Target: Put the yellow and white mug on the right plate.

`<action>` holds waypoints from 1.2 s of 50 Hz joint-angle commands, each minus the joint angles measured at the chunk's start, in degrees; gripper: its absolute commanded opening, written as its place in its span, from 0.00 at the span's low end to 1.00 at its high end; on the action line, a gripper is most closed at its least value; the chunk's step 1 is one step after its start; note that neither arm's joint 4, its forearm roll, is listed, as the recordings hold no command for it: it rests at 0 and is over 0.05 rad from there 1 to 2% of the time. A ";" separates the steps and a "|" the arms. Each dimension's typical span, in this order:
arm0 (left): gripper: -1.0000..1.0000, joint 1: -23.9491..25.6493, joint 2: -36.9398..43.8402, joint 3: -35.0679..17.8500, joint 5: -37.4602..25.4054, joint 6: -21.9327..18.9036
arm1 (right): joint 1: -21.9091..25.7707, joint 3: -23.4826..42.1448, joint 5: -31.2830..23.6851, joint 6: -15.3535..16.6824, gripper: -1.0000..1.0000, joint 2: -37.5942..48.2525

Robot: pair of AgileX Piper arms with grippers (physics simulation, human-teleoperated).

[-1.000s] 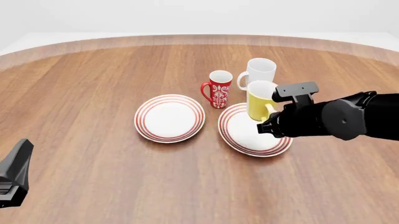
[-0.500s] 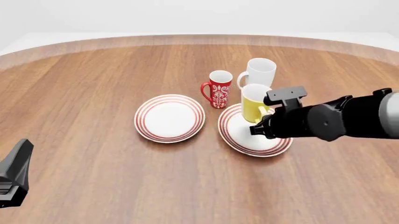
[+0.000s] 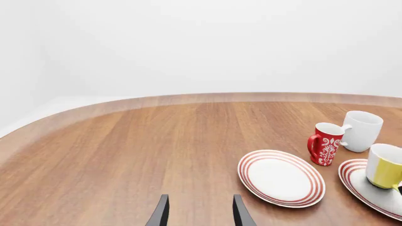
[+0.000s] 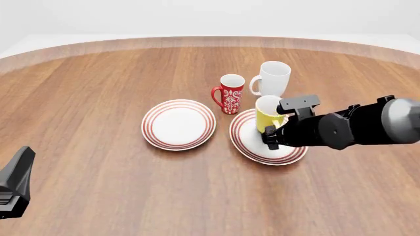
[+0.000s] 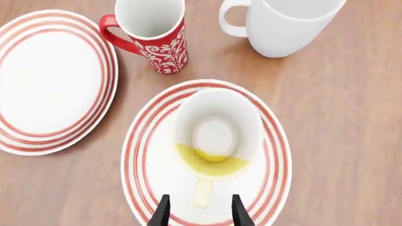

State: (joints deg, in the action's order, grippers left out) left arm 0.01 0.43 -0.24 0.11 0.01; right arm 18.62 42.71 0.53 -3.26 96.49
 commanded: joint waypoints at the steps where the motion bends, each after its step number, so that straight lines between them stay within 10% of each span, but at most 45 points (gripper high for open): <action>1: 1.00 -0.01 -0.01 0.00 0.00 0.01 | -0.24 0.56 -0.07 0.00 1.00 -0.09; 60: 1.00 -0.01 0.00 0.00 0.00 0.00 | 4.94 -10.45 -7.08 -4.44 1.00 -23.42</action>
State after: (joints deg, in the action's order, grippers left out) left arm 0.01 0.43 -0.24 0.11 0.01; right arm 22.00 34.40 -6.32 -6.21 77.77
